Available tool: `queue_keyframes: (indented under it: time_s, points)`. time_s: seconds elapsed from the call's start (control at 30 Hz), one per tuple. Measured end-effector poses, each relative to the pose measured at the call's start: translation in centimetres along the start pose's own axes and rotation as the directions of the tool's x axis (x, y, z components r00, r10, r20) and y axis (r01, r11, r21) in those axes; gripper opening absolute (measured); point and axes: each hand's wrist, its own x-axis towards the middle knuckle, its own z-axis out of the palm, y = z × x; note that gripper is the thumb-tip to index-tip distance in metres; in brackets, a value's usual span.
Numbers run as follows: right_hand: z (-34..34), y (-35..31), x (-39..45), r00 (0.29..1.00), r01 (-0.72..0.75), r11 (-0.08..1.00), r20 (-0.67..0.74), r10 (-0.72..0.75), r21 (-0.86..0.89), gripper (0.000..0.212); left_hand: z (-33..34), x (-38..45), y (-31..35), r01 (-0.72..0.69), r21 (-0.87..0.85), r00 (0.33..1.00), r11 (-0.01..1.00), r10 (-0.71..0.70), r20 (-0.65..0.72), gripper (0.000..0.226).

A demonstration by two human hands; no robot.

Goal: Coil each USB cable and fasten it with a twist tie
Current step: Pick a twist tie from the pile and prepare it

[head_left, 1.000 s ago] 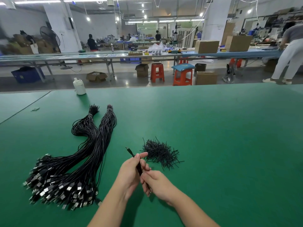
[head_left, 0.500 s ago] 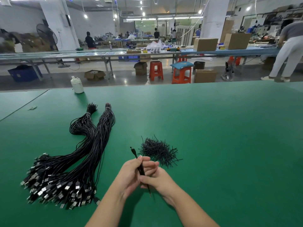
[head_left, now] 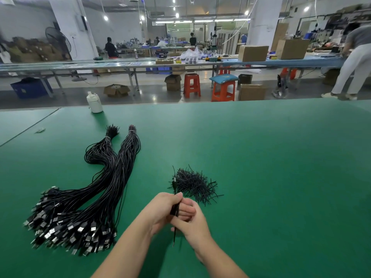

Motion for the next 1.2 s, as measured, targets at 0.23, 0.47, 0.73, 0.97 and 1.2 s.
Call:
queue_keyframes:
  time_s: [0.23,0.47,0.73,0.97,1.2]
  points:
    - [-1.0,0.0,-0.3,0.994,0.110,0.975,0.041,-0.104,-0.194,0.050,0.6,-1.1,1.1,0.002,0.130,0.999,0.992,-0.008,0.044,0.038]
    - [-1.9,-0.6,0.2,0.977,0.164,0.908,0.191,-0.096,-0.386,0.030,1.9,-1.5,-0.5,-0.086,0.593,0.965,0.800,0.216,-0.151,0.035]
    - [-2.7,-0.4,1.3,0.952,0.236,0.856,0.287,-0.108,-0.461,0.026,1.1,-2.0,-0.7,-0.067,0.253,0.994,0.965,0.087,-0.065,0.033]
    - [-3.0,-0.5,1.6,0.948,0.319,0.610,0.252,-0.196,-0.725,0.016,0.7,-1.6,-0.9,0.025,0.817,0.936,0.577,0.274,-0.222,0.042]
    - [-1.7,-0.4,1.8,0.930,0.366,0.454,0.341,-0.139,-0.812,0.037,1.9,-0.6,-2.6,0.048,0.936,0.801,0.349,0.546,-0.245,0.035]
